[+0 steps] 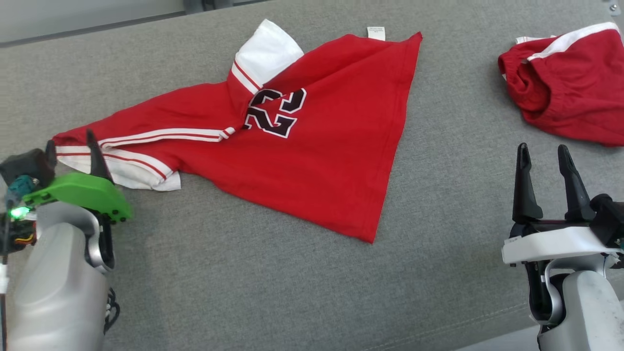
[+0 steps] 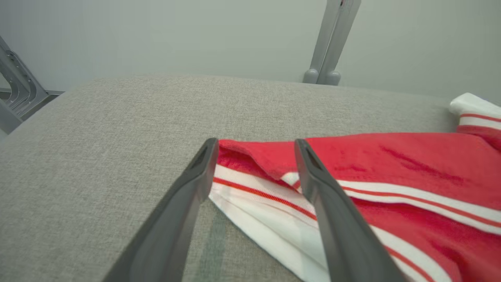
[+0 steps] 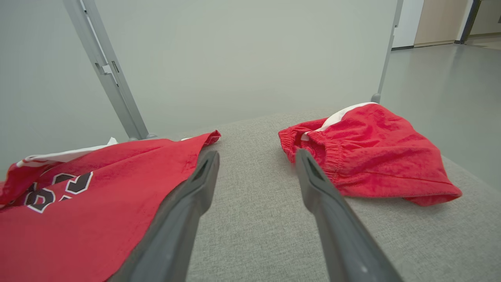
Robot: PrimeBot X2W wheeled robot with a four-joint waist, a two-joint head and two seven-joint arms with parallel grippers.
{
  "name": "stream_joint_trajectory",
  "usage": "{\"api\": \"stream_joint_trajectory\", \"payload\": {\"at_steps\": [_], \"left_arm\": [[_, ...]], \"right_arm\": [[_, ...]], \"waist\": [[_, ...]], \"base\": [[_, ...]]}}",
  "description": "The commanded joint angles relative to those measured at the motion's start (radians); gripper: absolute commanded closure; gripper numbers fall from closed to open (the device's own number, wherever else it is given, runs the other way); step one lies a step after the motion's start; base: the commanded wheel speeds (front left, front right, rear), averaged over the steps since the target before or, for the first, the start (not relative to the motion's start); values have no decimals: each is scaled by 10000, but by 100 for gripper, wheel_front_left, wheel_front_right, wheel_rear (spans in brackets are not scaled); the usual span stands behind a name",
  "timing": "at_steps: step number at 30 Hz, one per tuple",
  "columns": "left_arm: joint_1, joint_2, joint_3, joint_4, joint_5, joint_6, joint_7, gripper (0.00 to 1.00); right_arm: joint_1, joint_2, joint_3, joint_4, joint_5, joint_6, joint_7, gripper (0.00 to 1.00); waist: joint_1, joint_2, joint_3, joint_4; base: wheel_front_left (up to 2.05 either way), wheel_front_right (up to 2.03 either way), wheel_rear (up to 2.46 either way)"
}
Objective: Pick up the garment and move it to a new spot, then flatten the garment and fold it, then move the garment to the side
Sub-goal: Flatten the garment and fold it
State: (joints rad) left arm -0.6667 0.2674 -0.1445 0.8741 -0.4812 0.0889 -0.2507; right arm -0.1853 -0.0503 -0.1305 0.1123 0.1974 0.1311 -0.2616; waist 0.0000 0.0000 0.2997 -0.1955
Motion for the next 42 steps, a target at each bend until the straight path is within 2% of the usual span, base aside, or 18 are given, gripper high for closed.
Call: {"api": "stream_joint_trajectory", "payload": {"at_steps": [1,4,12,14,18,27,35,36,37,39,40,42], "left_arm": [[288,-52,-73,-223,167,-121,-86,0],[725,-241,-202,-960,320,-286,-153,0],[2966,-995,-232,-4347,924,-390,-142,0],[3920,-1370,-254,-5517,1047,-382,-142,0],[4715,-1722,-277,-6643,1285,-280,-144,0],[5358,-2022,-302,-7506,1505,-236,-144,0],[5416,-2106,-285,-7588,1567,-234,-144,0],[5395,-2110,-284,-7593,1568,-226,-144,0],[5369,-2119,-281,-7607,1572,-216,-144,0],[5336,-2134,-270,-7621,1579,-201,-146,0],[5327,-2135,-265,-7627,1579,-198,-144,0],[5306,-2140,-255,-7646,1585,-185,-145,0]], "right_arm": [[160,-9,-2,67,-75,-8,25,0],[213,-7,85,202,-77,-8,222,0],[-183,-9,516,1042,-112,-8,1387,0],[-610,-8,666,1706,-203,-8,1824,0],[-1259,-10,820,2731,-422,-8,2194,0],[-2178,-13,475,5111,-547,-8,2682,0],[-2923,4,408,6629,-313,-4,2934,0],[-3005,6,446,6767,-346,-4,2982,11],[-3089,19,498,6933,-414,-4,3055,55],[-3246,39,615,7161,-629,-1,3138,86],[-3320,42,637,7227,-766,-1,3165,100],[-3494,-73,676,7295,-1018,-4,3181,100]], "waist": [[0,0,-444,406],[0,0,-745,658],[0,0,-1219,1470],[0,0,-1234,1788],[0,0,-1200,2236],[0,0,-1087,3075],[0,0,-899,3384],[0,0,-881,3400],[0,0,-855,3417],[0,0,-813,3439],[0,0,-793,3443],[0,0,-746,3451]], "base": [[0,0,0],[0,0,0],[0,0,0],[0,0,0],[0,0,0],[0,0,0],[0,0,0],[0,0,0],[0,0,0],[0,0,0],[0,0,0],[0,0,0]]}}
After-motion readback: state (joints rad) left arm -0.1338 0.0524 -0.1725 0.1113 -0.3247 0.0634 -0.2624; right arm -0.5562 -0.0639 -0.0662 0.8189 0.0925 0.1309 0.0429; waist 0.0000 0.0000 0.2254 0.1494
